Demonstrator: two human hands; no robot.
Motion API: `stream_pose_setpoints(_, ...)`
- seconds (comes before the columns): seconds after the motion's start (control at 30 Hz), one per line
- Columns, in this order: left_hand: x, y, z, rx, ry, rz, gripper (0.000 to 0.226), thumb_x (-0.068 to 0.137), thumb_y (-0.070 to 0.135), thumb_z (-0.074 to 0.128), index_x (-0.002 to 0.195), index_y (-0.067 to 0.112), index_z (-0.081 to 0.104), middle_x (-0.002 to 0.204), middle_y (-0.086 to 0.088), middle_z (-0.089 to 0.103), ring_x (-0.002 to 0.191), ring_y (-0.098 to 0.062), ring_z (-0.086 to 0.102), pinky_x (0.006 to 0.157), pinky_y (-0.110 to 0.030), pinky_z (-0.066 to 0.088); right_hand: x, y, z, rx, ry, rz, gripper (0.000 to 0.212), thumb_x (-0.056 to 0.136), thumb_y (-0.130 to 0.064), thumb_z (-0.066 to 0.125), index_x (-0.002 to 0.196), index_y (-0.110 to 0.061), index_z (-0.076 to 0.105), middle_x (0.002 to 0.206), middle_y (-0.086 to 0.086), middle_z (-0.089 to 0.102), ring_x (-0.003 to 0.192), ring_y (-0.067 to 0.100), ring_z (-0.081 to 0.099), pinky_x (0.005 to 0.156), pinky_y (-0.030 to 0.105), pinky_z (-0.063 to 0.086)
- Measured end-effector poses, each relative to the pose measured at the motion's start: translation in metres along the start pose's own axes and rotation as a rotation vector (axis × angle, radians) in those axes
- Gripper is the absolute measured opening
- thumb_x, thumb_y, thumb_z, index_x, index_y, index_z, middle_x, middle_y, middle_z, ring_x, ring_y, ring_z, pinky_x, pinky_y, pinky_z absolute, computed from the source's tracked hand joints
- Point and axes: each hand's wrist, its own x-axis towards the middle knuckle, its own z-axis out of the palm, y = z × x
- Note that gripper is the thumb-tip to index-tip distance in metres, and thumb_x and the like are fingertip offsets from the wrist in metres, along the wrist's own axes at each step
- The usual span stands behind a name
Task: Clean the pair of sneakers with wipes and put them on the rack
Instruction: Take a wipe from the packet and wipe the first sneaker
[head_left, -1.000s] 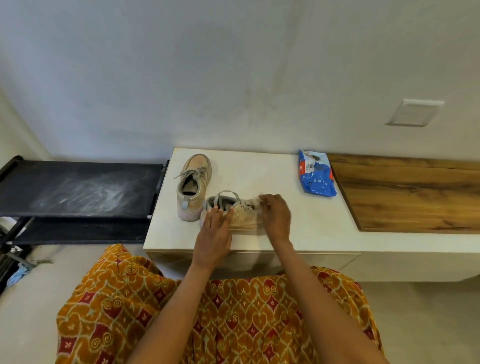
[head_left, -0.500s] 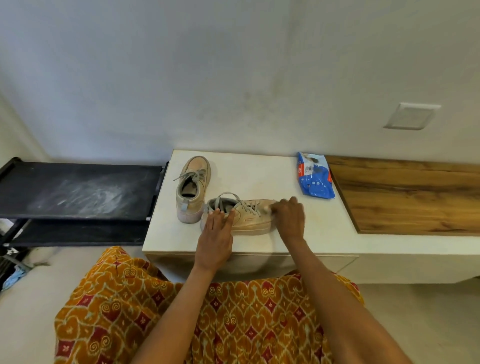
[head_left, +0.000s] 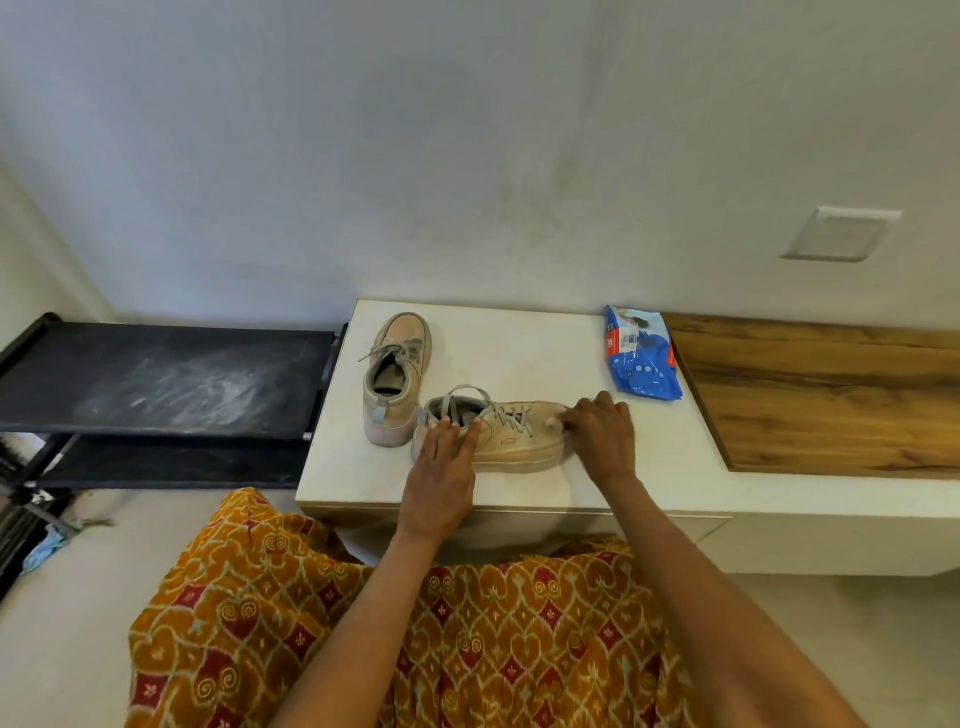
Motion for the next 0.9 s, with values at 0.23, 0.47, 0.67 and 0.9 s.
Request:
stream_pose_setpoints(0.23, -0.004, -0.004, 0.004, -0.035, -0.007, -0.021, 0.051, 0.086, 0.016, 0.034, 0.136, 0.01, 0.043, 0.125, -0.017, 0.045, 0.119, -0.033, 0.049, 0.092, -0.041, 0.05, 0.017, -0.012, 0.007, 0.606, -0.027, 0.331, 0.026, 0.09, -0.005, 0.056, 0.114, -0.009, 0.066, 0.103, 0.009, 0.066, 0.094, 0.022, 0.058, 0.077, 0.022, 0.041)
stream_pose_setpoints(0.47, -0.003, 0.001, 0.006, -0.112, 0.012, -0.077, 0.054, 0.086, 0.022, 0.036, 0.139, 0.012, 0.035, 0.129, -0.016, 0.042, 0.124, -0.031, 0.039, 0.095, -0.042, 0.049, 0.011, -0.012, -0.005, 1.694, -0.048, 0.853, 0.018, 0.091, -0.018, 0.058, 0.104, -0.01, 0.067, 0.089, 0.002, 0.064, 0.084, 0.019, 0.058, 0.074, 0.029, 0.049)
stream_pose_setpoints(0.67, 0.001, 0.055, 0.014, -0.03, 0.016, 0.034, 0.069, 0.084, 0.028, 0.045, 0.144, 0.003, 0.022, 0.15, -0.017, 0.021, 0.139, -0.029, 0.02, 0.113, -0.04, 0.013, 0.011, 0.002, -0.004, 1.651, 0.014, 0.942, 0.016, 0.093, -0.008, 0.052, 0.104, -0.008, 0.062, 0.086, 0.007, 0.065, 0.067, 0.014, 0.055, 0.061, 0.024, 0.049)
stream_pose_setpoints(0.9, 0.015, 0.059, 0.038, 0.072, -0.062, -0.189, 0.079, 0.084, 0.029, 0.043, 0.145, -0.006, 0.007, 0.153, -0.024, 0.003, 0.143, -0.034, 0.004, 0.114, -0.043, 0.005, 0.018, -0.009, 0.012, 0.964, 0.136, 0.403, 0.025, 0.09, -0.006, 0.057, 0.109, -0.018, 0.067, 0.103, -0.001, 0.067, 0.098, 0.019, 0.06, 0.084, 0.028, 0.049)
